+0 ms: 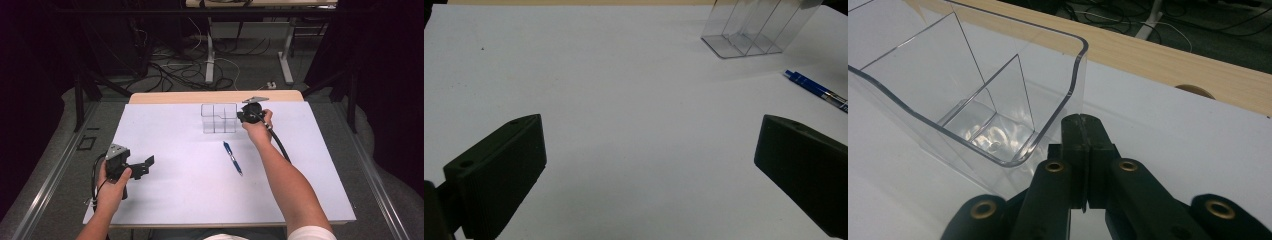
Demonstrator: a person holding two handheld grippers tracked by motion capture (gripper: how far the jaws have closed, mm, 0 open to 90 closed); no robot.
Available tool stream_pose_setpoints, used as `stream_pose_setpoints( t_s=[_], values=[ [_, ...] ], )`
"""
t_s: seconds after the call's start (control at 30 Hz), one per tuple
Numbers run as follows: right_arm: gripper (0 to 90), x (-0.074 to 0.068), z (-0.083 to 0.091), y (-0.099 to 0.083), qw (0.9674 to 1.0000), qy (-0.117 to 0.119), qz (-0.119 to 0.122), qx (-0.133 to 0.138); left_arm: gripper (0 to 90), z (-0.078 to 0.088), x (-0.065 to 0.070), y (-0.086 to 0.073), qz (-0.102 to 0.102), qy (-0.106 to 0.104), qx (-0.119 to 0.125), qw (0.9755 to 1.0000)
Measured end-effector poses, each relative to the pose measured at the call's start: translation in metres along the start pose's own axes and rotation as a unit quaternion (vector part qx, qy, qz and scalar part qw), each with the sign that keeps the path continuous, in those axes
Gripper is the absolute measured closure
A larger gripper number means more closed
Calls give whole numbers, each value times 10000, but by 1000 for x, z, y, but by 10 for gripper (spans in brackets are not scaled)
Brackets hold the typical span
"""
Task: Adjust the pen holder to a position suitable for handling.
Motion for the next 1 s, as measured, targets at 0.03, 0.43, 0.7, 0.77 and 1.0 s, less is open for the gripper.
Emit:
stream_pose_setpoints(
  t_s=[0.03,0.43,0.7,0.77,1.0],
  values=[
    [900,0,0,0,10000,0,0,0,1,0,0,0,0,-1,-2,10000],
    [751,17,15,4,9998,-157,-127,-49,1,0,0,1,-19,18,0,10000],
    [641,22,35,10,9993,-331,-13,165,1,0,-1,2,-39,18,-17,10000],
    [609,23,41,11,9992,-349,28,211,2,0,-1,2,-20,9,-12,10000],
    [522,27,58,10,9992,-325,-215,130,1,-1,0,2,10,-19,41,10000]
  ],
)
Point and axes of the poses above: each handheld gripper's, and its own axes: z roughly backward along the jaws, y roughly out of its top, x roughly to its right, the point moved 2 cm from there along -z, roughly forward along the jaws, and after that the axes turned 13 degrees about -y, right-handed, at the moved point
